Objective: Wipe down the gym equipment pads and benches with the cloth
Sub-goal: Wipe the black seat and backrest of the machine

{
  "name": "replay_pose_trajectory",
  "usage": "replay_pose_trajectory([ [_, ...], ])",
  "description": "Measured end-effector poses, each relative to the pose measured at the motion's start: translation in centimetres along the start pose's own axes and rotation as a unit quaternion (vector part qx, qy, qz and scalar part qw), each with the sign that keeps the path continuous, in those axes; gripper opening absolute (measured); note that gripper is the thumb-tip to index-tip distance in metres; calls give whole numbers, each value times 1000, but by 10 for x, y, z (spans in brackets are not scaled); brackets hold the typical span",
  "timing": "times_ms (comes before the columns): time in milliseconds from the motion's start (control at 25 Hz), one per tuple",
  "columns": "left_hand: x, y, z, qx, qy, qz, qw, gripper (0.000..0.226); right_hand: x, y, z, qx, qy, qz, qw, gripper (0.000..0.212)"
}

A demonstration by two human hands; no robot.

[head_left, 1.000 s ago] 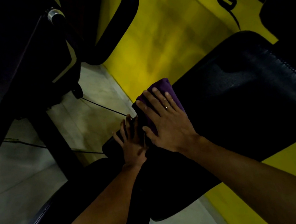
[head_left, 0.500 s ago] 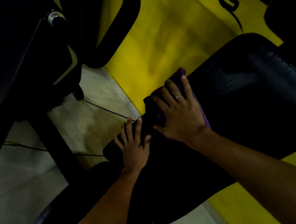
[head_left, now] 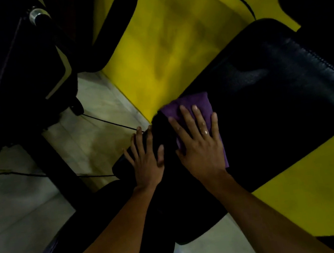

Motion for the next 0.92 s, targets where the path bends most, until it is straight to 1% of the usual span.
replay_pose_trajectory([
  [80,-2,-1,-2,0,2,-2,1000,62,-37,4,-17,-21,16,13,1000,75],
  [120,-1,0,-1,-5,1,-1,1000,63,-47,-2,-29,-26,39,4,999,75],
  [240,-1,2,-3,-10,5,0,1000,64,-29,-25,-51,-10,146,-49,988,74],
  [280,0,3,-3,-7,8,-4,1000,65,-15,-24,-48,-9,163,-51,985,75],
  [320,1,4,-3,-8,9,-11,1000,64,-6,-19,-39,-12,159,-42,986,75],
  [400,-1,4,-1,-4,9,-31,999,64,-15,0,-11,-19,99,-13,995,77],
  [480,-1,4,-2,6,8,-41,999,69,-55,26,3,-37,32,44,998,84],
  [520,-1,4,-2,3,11,-41,999,68,-77,30,-1,-54,18,62,996,86],
  [600,-5,0,-5,-1,27,-50,998,62,-97,16,-23,-80,34,49,995,88],
  [720,-12,1,-9,-8,28,-52,998,62,-69,-16,-52,-67,140,-14,988,81],
  [760,-14,2,-11,-5,26,-57,998,61,-58,-18,-51,-51,159,-25,986,78],
  [800,-15,4,-12,2,24,-63,998,61,-50,-12,-41,-38,161,-25,986,75],
  [840,-15,5,-12,3,23,-68,997,61,-49,-2,-27,-27,143,-11,989,74],
  [920,-15,7,-14,-1,23,-68,997,67,-71,26,-2,-19,85,35,996,75],
])
Point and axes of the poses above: each hand's wrist, its own x-axis towards the middle knuckle, its own y-axis out of the palm, z = x × y, the point moved 10 cm from there along x, towards the middle knuckle, and after that the axes turned 8 degrees about y, right-handed, at the moved point
